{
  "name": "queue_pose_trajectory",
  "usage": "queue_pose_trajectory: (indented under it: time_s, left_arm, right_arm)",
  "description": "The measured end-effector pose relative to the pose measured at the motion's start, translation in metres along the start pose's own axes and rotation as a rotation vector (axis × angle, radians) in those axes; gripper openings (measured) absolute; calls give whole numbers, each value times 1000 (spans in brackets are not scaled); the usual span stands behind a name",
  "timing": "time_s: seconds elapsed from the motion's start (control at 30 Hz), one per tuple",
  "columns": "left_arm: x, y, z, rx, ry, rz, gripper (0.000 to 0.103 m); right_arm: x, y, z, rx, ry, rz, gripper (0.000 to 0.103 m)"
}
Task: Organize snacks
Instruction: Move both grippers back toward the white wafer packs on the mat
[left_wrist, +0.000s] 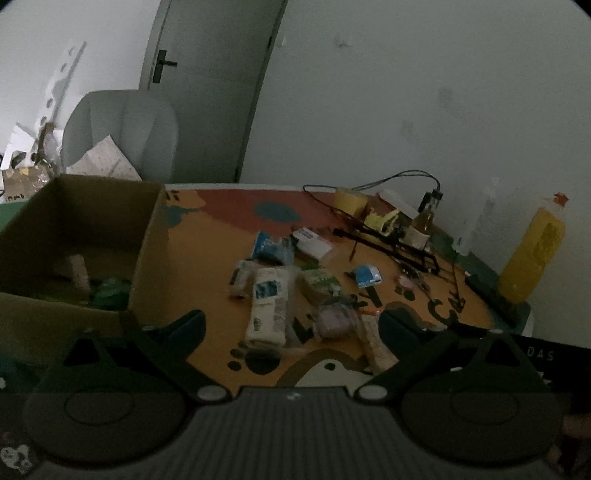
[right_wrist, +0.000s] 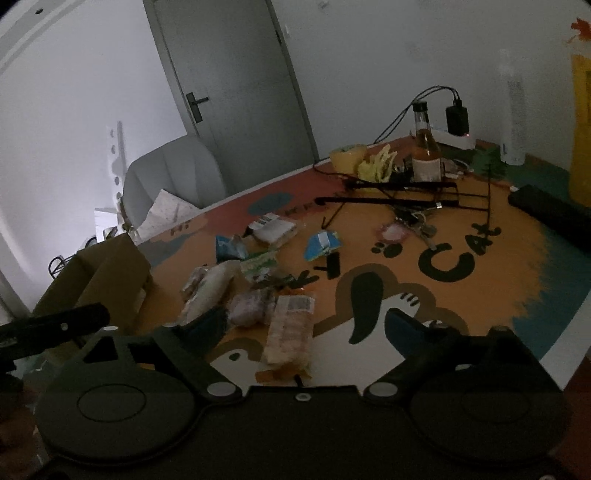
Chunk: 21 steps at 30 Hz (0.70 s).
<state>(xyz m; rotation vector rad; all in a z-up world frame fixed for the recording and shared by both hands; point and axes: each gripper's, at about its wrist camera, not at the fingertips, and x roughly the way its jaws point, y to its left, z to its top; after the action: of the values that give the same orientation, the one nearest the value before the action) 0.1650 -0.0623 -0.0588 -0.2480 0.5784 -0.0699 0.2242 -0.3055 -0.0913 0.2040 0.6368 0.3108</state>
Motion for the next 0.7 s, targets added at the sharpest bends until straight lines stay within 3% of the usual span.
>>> queue_pose_trajectory:
  time_s: [0.7]
  left_arm:
    - [76, 6, 0, -13, 111, 51, 69]
  right_arm:
    - [62, 17, -7, -40, 103, 1, 79]
